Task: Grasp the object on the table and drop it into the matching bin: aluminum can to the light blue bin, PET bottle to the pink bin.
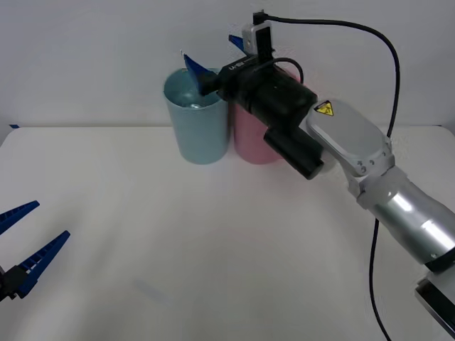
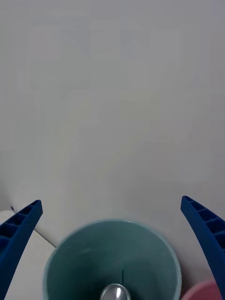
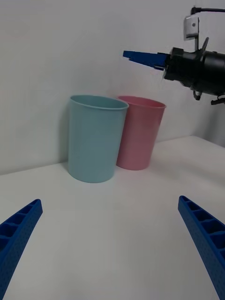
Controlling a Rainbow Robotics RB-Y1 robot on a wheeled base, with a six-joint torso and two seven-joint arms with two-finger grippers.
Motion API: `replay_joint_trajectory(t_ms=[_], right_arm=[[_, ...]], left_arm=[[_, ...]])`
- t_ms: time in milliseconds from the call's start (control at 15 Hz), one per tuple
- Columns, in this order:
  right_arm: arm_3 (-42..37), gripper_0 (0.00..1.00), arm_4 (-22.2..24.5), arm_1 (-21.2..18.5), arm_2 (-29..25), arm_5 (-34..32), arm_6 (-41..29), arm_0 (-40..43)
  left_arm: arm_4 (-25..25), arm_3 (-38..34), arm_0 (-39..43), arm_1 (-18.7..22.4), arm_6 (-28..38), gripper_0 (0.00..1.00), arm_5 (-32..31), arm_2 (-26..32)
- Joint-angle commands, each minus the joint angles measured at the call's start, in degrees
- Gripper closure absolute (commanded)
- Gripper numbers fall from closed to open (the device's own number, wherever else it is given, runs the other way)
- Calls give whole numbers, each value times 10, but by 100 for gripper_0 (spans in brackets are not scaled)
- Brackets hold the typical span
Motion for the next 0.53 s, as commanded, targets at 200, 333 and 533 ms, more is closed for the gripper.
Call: replay_joint_trajectory(t_ms=[200,333,533], right_arm=[[-158,0,-6,-94,-1,-13,0,120],[-220,0,-13,-135,-5,-15,4,174],[-270,0,-17,-164,-47,-71,13,246]], left_arm=[[0,0,0,0,0,0,0,0],[0,0,0,0,0,0,0,0],[0,0,0,0,0,0,0,0]])
